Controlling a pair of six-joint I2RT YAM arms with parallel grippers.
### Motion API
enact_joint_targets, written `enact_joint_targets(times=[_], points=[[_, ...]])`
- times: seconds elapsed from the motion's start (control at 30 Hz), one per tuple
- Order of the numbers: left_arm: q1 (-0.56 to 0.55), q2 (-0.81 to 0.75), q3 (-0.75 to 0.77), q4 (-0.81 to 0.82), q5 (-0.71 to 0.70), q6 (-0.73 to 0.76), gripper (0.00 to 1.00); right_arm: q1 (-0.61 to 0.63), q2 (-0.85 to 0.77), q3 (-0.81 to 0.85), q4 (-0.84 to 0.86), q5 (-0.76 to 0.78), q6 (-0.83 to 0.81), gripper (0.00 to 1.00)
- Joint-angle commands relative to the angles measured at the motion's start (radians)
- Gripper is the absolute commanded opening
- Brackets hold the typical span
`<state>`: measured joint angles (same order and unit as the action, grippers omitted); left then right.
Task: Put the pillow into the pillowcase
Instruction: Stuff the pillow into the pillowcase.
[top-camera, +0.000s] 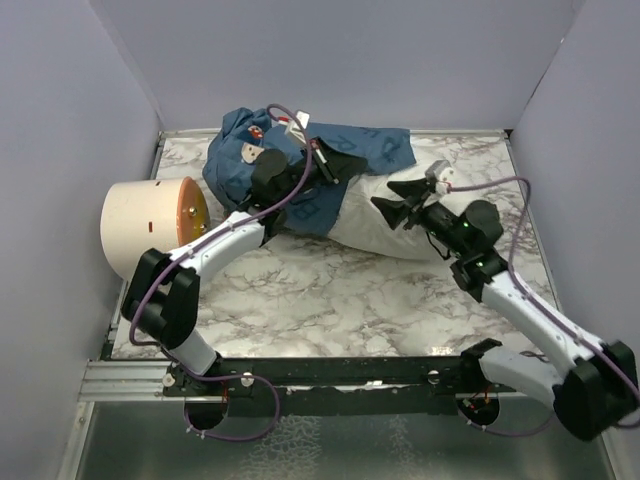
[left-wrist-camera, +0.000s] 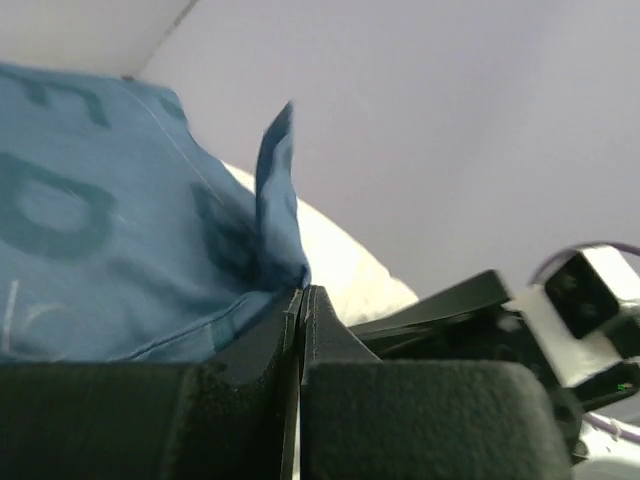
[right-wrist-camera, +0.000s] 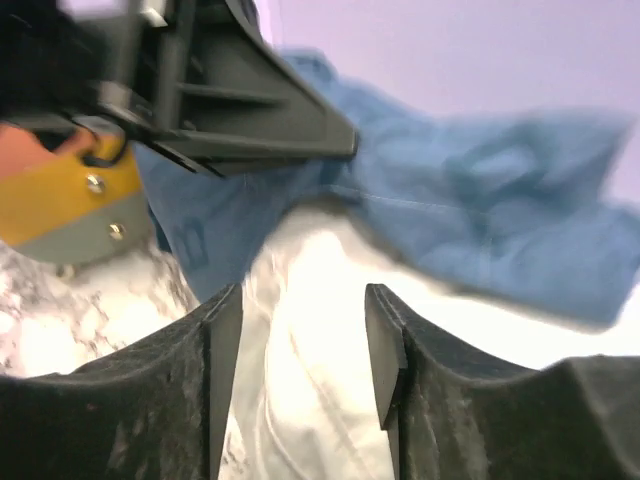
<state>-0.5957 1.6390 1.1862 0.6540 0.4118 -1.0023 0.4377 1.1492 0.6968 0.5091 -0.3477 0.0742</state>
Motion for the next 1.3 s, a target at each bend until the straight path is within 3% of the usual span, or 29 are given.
enact_joint_targets(times=[0.0, 0.1, 0.2, 0.43, 0.53, 0.6, 0.7, 0.73, 0.83, 0.93, 1.03, 1.13, 1.27], points=[[0.059, -0.132, -0.071, 0.077, 0.085, 0.011, 0.00, 0.003, -0.281, 0.011, -0.206, -0.079, -0.052, 0.60], [0.067, -0.165, -0.082, 0.038, 0.097, 0.049, 0.00, 0.002, -0.333, 0.077, -0.371, -0.048, -0.102, 0.81], [0.068, -0.184, -0.084, 0.017, 0.108, 0.064, 0.00, 0.003, -0.251, 0.193, -0.592, -0.008, -0.178, 0.88], [0.063, -0.223, -0.101, 0.013, 0.116, 0.064, 0.00, 0.002, -0.050, 0.262, -0.810, 0.154, -0.159, 0.86], [0.053, -0.225, -0.086, 0.009, 0.126, 0.063, 0.00, 0.003, 0.058, 0.273, -0.830, 0.224, -0.148, 0.73], [0.038, -0.218, -0.065, 0.006, 0.127, 0.063, 0.00, 0.003, 0.116, 0.274, -0.768, 0.197, -0.128, 0.53], [-0.002, -0.174, -0.003, 0.010, 0.124, 0.066, 0.00, 0.005, 0.190, 0.269, -0.584, 0.041, -0.063, 0.11], [-0.016, -0.150, 0.031, 0.012, 0.125, 0.066, 0.00, 0.005, 0.206, 0.265, -0.491, -0.028, -0.021, 0.04], [-0.046, -0.051, 0.192, 0.011, 0.154, 0.048, 0.00, 0.005, 0.237, 0.275, -0.164, -0.199, 0.186, 0.01], [-0.066, 0.027, 0.346, 0.000, 0.181, 0.033, 0.00, 0.005, 0.219, 0.288, 0.117, -0.147, 0.363, 0.01], [-0.076, 0.040, 0.387, 0.012, 0.198, 0.031, 0.00, 0.006, 0.181, 0.299, 0.209, -0.063, 0.354, 0.01], [-0.070, -0.010, 0.259, 0.059, 0.199, 0.041, 0.00, 0.006, 0.153, 0.242, 0.157, -0.049, 0.271, 0.01], [-0.062, -0.098, -0.088, 0.186, 0.160, 0.029, 0.00, 0.005, 0.117, -0.015, 0.192, -0.138, 0.216, 0.02]])
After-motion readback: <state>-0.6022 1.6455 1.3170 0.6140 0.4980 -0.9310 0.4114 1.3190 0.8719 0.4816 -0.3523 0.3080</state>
